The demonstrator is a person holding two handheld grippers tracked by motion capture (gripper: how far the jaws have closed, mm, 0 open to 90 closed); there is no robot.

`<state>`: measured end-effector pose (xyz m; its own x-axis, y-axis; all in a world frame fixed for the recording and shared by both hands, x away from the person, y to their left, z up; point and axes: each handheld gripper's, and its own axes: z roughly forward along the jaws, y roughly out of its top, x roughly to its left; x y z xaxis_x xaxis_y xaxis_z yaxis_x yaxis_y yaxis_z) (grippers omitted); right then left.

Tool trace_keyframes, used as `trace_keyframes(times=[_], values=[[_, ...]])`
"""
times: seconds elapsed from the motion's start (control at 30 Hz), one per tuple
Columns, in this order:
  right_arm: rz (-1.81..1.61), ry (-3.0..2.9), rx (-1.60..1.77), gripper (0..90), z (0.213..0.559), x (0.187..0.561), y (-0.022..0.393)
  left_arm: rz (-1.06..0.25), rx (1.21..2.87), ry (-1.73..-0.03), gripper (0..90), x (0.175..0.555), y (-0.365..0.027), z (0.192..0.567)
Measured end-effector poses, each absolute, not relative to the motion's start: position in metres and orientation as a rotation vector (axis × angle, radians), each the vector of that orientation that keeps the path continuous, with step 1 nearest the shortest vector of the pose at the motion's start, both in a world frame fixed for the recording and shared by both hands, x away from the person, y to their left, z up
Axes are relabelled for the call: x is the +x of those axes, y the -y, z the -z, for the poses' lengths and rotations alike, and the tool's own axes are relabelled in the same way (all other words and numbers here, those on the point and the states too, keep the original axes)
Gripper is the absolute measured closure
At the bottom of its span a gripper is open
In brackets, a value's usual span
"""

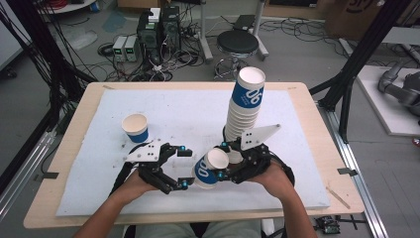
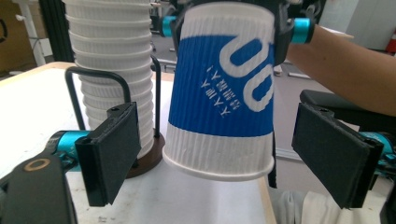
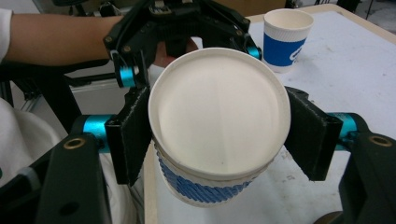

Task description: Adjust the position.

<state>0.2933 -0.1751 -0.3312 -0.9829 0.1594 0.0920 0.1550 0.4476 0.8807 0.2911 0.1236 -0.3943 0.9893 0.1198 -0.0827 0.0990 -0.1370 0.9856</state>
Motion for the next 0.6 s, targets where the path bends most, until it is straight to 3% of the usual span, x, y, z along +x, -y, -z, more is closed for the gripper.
trace_keyframes(times=[0.6], values=[[-1.681, -2.649, 0.279, 30.4, 0.332, 0.294, 0.174, 0.029, 1.719, -0.159, 15.1, 0.292, -0.102, 0.407]])
